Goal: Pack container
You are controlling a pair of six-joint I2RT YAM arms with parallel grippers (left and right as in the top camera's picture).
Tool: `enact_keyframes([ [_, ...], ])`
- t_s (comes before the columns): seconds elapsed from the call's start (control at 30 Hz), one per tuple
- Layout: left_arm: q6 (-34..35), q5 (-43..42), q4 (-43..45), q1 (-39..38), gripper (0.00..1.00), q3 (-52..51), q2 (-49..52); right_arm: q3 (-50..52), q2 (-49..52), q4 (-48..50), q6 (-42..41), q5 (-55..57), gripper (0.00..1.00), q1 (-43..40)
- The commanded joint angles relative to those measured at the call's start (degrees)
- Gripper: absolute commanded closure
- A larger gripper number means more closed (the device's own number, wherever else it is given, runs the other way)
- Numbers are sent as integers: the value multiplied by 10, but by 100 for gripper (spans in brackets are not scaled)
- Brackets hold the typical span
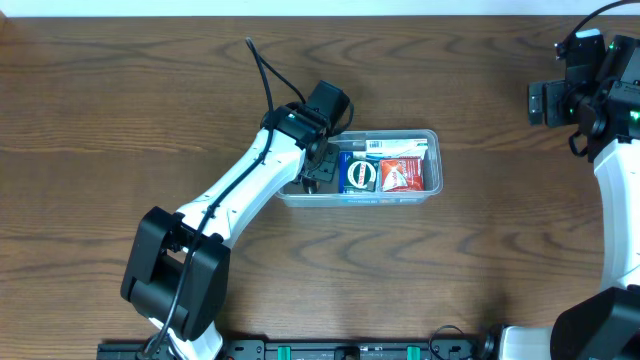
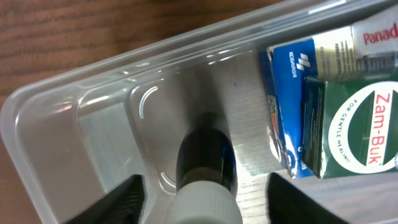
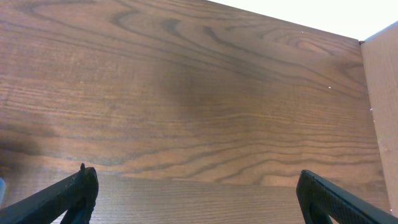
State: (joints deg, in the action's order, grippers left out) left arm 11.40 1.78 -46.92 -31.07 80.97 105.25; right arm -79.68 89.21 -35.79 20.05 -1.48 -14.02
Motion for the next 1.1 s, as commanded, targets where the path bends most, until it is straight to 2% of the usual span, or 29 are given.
enact_keyframes([
  [0.0,3,2,-1,0,30,0,3,-3,4,0,-8,0,1,-3],
  [0.23,3,2,-8,0,14,12,-4,-3,4,0,-8,0,1,-3],
  [0.37,3,2,-36,0,9,40,-27,-3,4,0,-8,0,1,-3],
  [0.43,3,2,-53,0,1,53,-46,-3,4,0,-8,0,1,-3],
  [0.6,2,2,-86,0,2,67,-126,-3,4,0,-8,0,1,-3],
  [0.73,-28,2,-114,0,2,67,-205,-3,4,0,-8,0,1,-3],
  [1.07,-28,6,-258,0,2,66,-362,-3,4,0,-8,0,1,-3],
])
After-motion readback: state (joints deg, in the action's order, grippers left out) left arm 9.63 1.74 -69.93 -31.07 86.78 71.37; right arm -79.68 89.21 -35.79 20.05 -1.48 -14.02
